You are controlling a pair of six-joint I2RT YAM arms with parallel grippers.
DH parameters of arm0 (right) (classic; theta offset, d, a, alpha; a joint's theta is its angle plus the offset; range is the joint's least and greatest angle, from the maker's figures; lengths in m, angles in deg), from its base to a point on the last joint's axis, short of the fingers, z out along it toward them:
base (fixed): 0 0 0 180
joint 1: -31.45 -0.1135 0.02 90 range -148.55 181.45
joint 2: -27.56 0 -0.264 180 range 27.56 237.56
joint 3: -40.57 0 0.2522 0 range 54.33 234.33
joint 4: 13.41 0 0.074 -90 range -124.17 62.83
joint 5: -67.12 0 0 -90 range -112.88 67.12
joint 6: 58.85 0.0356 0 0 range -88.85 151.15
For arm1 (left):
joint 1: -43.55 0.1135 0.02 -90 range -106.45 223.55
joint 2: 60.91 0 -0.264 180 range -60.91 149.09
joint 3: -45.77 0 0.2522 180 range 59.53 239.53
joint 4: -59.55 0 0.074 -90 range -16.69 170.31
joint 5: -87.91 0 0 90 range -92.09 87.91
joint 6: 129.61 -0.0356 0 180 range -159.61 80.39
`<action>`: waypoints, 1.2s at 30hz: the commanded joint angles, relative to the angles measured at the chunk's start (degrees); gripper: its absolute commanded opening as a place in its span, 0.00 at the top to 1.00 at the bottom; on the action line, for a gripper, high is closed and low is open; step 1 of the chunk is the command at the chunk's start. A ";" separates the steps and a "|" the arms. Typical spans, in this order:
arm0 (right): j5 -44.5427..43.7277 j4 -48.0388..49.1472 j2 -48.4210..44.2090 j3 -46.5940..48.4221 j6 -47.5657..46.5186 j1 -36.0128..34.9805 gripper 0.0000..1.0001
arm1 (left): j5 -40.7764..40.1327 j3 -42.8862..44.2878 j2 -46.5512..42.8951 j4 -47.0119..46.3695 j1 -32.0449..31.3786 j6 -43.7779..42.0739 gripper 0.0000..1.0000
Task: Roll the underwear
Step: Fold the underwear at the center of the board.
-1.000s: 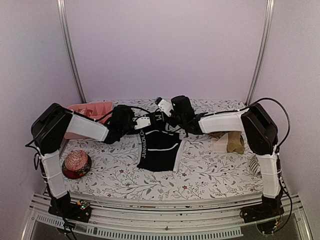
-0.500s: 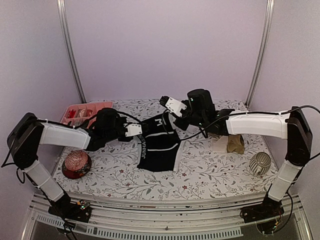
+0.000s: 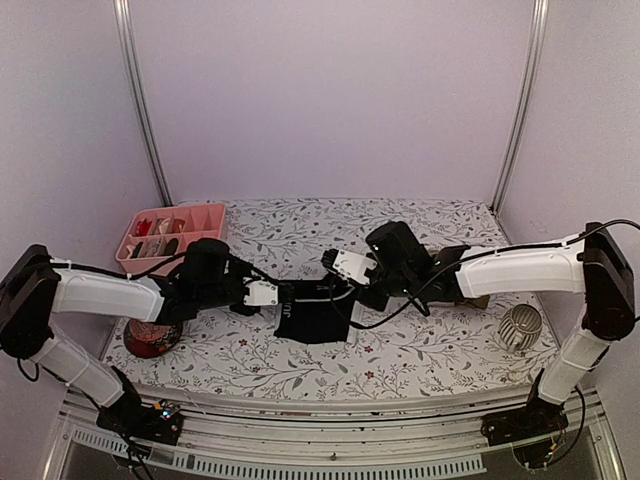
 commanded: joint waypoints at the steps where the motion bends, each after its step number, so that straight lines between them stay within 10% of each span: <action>1: -1.22 -2.83 -3.11 -1.29 3.65 -2.89 0.98 | 1.29 -2.17 -1.80 3.36 -2.81 1.88 1.00; 36: -6.39 -14.66 1.93 -0.94 12.97 -13.53 0.93 | 4.02 -6.44 1.86 5.84 -8.53 4.92 0.89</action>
